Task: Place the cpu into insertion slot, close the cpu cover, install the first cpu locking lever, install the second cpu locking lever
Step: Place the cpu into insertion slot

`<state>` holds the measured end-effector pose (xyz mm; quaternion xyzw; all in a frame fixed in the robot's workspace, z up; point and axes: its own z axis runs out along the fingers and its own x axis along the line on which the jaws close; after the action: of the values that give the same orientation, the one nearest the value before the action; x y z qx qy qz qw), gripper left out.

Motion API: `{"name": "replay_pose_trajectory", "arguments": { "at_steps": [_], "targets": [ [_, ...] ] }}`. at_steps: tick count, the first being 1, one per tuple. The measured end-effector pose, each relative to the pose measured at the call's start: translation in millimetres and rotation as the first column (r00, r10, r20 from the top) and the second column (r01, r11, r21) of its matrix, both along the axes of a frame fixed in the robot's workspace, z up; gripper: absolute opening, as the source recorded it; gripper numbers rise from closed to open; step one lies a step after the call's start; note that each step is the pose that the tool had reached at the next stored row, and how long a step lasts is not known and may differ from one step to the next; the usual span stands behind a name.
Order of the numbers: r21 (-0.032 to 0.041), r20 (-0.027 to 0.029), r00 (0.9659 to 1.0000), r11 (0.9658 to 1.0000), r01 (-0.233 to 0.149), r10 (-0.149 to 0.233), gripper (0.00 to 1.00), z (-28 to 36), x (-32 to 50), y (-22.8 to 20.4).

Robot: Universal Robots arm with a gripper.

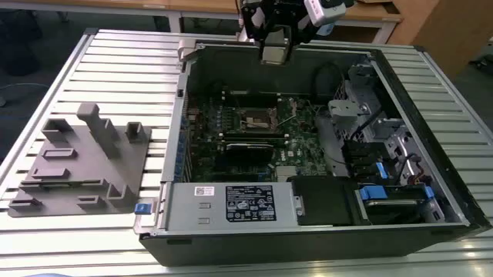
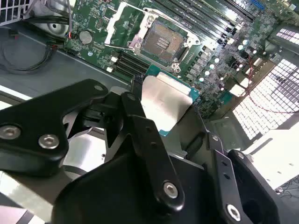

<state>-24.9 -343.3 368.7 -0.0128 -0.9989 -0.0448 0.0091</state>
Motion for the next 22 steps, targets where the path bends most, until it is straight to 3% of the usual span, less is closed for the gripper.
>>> {"name": "replay_pose_trajectory", "arguments": {
  "at_steps": [12,18,20,22],
  "targets": [
    [0.0,0.0,1.0,1.0,0.0,0.0,0.54,0.0,0.0,0.0],
    [-0.0001,0.0009,1.0,1.0,0.0,0.0,0.54,-6.1,0.0,0.0],
    [0.0001,0.0031,1.0,1.0,0.0,0.0,0.54,-8.7,-0.1,0.0],
    [0.0002,0.0099,1.0,1.0,0.0,0.0,0.54,-11.0,-0.3,0.0]
  ]
}}
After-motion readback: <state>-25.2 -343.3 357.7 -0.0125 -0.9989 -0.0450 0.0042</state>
